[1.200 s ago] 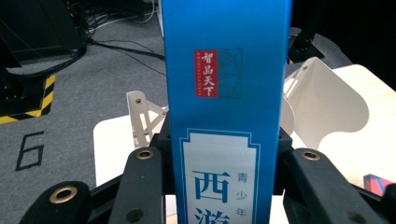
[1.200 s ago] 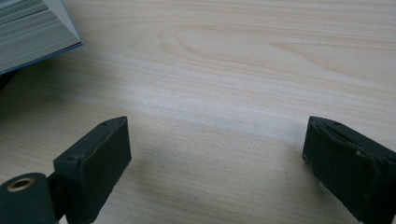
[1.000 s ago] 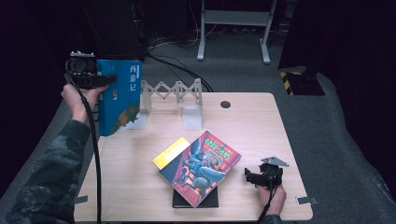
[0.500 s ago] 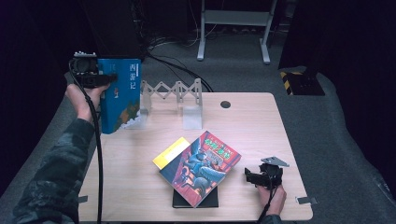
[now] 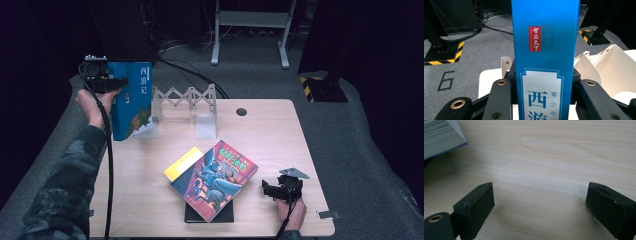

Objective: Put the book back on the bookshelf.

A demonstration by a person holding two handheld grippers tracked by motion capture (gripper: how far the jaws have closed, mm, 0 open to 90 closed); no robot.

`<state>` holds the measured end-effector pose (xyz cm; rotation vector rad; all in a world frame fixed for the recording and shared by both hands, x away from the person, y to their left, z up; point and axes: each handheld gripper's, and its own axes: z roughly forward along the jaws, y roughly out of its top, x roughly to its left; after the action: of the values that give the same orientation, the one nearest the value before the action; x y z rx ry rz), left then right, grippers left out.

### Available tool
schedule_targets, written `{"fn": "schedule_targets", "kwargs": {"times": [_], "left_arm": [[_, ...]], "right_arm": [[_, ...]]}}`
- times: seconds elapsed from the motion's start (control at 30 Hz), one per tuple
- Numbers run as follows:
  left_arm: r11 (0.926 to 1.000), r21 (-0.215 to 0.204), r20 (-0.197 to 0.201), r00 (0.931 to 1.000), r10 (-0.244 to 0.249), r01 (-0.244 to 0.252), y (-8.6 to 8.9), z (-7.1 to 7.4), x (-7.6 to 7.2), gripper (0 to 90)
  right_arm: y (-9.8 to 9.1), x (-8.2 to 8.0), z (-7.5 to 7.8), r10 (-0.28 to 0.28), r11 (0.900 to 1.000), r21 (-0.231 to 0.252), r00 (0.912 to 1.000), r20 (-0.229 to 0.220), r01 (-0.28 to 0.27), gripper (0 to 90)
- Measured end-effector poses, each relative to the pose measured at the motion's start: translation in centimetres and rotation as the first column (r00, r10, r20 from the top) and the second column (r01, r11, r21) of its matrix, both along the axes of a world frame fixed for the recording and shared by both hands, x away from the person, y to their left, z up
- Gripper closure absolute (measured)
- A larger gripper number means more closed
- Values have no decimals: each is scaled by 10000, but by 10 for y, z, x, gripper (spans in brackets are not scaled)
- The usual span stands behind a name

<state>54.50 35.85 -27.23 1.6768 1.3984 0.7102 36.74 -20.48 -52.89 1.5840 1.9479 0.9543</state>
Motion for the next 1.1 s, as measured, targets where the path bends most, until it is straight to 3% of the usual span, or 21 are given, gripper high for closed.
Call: {"fn": "schedule_targets", "kwargs": {"times": [0.5, 0.77, 1.1], "left_arm": [[9998, -50, 288, 9994, 199, -197, -5, -11, 9, 617], [9989, 158, 615, 9972, 432, -443, -7, -21, 11, 616], [9967, 82, 1001, 9918, 793, -805, -11, -38, 12, 616]], "right_arm": [[0, 0, 0, -15, 10000, -4, 10000, -15, 15, 77], [0, 0, 0, -24, 10000, 12, 10000, -18, 24, 80], [0, -1, 0, -30, 10000, 13, 10000, -24, 30, 81]]}}
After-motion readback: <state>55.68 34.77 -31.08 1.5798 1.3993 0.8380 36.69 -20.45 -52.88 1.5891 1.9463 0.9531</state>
